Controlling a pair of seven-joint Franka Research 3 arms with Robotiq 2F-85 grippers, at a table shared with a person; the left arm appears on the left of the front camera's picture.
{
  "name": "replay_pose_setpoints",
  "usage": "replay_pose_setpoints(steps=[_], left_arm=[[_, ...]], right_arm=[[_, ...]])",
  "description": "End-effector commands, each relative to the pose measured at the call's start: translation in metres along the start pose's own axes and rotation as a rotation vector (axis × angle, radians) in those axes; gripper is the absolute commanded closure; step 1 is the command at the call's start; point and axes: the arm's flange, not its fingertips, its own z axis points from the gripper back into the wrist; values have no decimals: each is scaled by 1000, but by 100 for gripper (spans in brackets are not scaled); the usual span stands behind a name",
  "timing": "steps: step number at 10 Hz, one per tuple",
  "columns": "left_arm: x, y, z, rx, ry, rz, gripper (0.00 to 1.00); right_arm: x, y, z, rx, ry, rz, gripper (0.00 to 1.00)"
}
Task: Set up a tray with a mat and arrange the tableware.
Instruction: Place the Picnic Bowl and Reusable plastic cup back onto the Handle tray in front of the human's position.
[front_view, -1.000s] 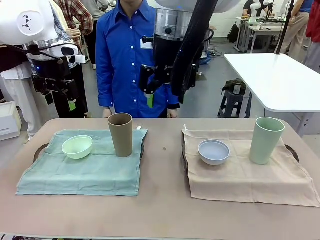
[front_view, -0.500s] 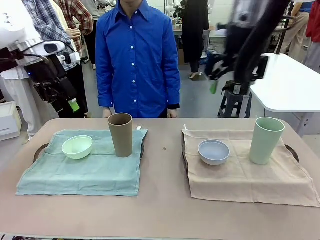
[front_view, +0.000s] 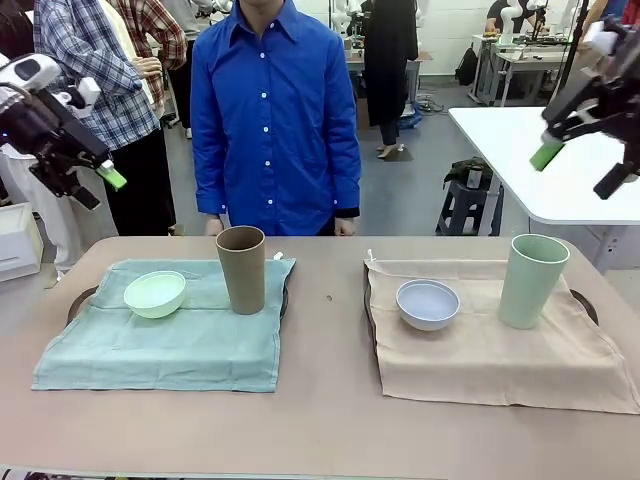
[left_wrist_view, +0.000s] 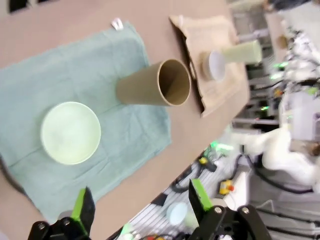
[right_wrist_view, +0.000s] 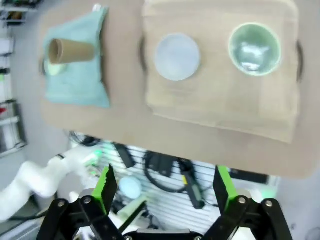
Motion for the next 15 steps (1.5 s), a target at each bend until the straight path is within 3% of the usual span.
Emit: replay_pose_setpoints(steps=[1, 3, 5, 6, 7, 11, 13, 15], left_arm=[[8, 25, 14, -107, -76, 99, 0], [-5, 59, 35, -205, -110, 175, 0], [-19, 77, 41, -243, -58, 257, 0], [-23, 71, 37, -177, -46, 242, 0], [-23, 81, 36, -206, -72, 215, 0], [-25, 82, 35, -210, -59, 224, 0], [-18, 125, 57, -501, -27, 337, 0], [-18, 145, 61, -661, 31, 404, 0]], right_arm=[[-24, -34, 5, 291, -42, 57, 0], [-46, -75, 18, 497, -101, 63, 0], [-61, -118, 27, 631, -93, 125, 0], [-60, -119, 24, 561, -58, 91, 0], [-58, -101, 33, 568, -130, 96, 0], [-62, -106, 32, 566, -119, 88, 0], [-36, -164, 49, 741, -88, -129, 0], [-28, -196, 57, 903, -12, -221, 0]])
